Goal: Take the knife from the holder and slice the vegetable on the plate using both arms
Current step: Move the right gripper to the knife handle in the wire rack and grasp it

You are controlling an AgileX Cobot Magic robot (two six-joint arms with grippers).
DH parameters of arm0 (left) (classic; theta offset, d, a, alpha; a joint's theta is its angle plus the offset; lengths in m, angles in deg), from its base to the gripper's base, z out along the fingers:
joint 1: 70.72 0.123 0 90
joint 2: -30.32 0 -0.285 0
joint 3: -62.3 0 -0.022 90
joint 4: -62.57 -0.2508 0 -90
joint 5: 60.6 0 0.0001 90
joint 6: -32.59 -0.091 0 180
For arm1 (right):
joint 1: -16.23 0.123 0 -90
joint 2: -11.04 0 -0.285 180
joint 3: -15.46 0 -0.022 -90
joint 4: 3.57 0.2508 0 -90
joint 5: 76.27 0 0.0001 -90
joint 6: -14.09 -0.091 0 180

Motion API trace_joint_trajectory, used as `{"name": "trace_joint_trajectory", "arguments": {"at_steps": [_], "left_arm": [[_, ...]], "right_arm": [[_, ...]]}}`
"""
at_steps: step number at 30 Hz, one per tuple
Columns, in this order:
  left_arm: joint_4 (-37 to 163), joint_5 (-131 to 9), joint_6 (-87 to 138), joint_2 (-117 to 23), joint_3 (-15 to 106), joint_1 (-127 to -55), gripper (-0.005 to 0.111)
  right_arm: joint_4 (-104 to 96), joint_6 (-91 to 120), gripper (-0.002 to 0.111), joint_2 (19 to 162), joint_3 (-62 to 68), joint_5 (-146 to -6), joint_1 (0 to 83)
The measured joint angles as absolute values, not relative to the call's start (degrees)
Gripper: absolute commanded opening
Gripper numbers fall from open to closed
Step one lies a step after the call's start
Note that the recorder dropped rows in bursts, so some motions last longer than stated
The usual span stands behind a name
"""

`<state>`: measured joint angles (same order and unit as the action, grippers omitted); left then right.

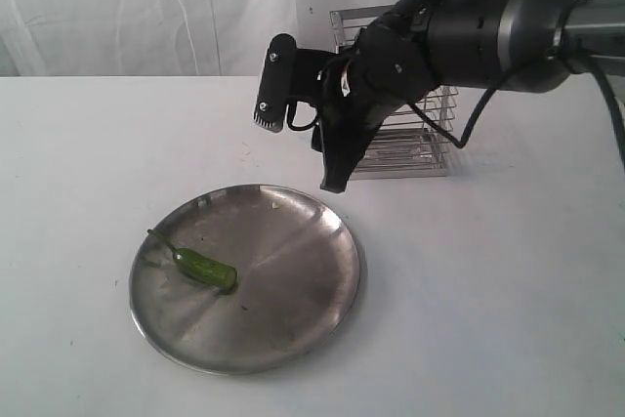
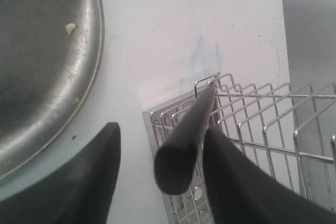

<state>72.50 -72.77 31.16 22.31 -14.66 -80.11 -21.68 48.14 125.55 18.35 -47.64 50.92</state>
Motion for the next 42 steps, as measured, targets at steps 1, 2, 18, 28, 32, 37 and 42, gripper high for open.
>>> {"name": "trace_joint_trajectory", "arguments": {"at_steps": [1,2,18,28,32,37,42], "left_arm": [[72.5,-72.8,31.2,22.3,-14.7,-80.1,0.0],[72.5,-72.8,31.2,22.3,-14.7,-80.1,0.0],[72.5,-72.8,31.2,22.3,-14.7,-80.1,0.0],[72.5,-72.8,31.2,22.3,-14.7,-80.1,0.0],[72.5,-72.8,31.2,22.3,-14.7,-80.1,0.0],[72.5,-72.8,31.2,22.3,-14.7,-80.1,0.0],[72.4,-72.8,31.2,22.3,-14.7,-80.1,0.0]], "right_arm": [[-22.8,47.6,0.046,126.0,18.3,-47.6,50.9],[-23.7,47.1,0.046,126.2,18.4,-47.6,50.9],[-27.3,46.0,0.015,127.8,18.6,-49.6,50.9],[-28.9,44.7,0.002,127.6,18.8,-49.2,50.9],[-28.9,41.3,0.001,126.7,20.4,-46.1,50.9],[-28.0,38.7,0.001,126.1,22.3,-41.1,50.9],[-26.8,36.2,0.001,124.6,23.3,-37.1,50.9]]}}
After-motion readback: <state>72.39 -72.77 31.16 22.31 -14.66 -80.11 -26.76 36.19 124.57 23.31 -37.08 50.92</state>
